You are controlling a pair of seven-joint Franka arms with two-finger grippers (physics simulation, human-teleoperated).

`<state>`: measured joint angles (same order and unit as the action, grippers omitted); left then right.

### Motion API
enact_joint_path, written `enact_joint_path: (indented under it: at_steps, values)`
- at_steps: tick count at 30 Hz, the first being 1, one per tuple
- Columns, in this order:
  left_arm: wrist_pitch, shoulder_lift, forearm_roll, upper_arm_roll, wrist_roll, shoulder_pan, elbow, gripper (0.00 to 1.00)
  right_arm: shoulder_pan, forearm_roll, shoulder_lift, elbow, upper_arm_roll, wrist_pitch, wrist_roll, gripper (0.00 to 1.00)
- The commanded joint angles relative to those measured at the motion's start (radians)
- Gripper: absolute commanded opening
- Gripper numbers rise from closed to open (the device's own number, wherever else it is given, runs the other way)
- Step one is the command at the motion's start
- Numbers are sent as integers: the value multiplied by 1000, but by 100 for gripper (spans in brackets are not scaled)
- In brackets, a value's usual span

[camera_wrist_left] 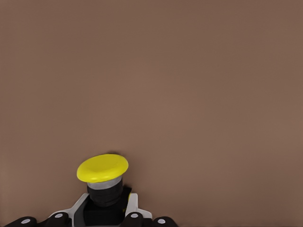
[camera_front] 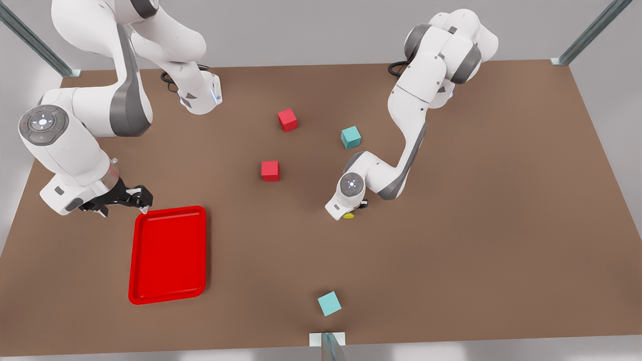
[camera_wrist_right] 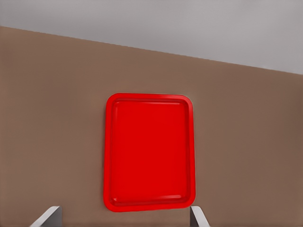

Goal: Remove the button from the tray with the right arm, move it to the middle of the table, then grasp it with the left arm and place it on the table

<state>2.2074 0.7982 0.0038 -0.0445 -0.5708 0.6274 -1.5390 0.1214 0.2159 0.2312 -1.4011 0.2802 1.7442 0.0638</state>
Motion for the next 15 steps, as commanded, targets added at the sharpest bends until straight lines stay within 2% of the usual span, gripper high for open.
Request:
enact_joint_path:
  at_steps: [1, 4, 9, 15]
  values:
    - [-8, 2, 1, 0, 29, 0, 0, 53, -2, 3, -1, 1, 0, 0, -29, 100]
    - [-8, 9, -19, 0, 29, 0, 0, 52, -6, 2, 0, 1, 0, 0, -27, 100]
    - [-11, 6, -19, 0, 29, 0, 2, 42, -5, 3, 0, 1, 0, 0, -27, 100]
    - [-23, 1, -19, 0, 28, 2, 14, 41, -5, 5, 0, 1, 0, 0, -27, 100]
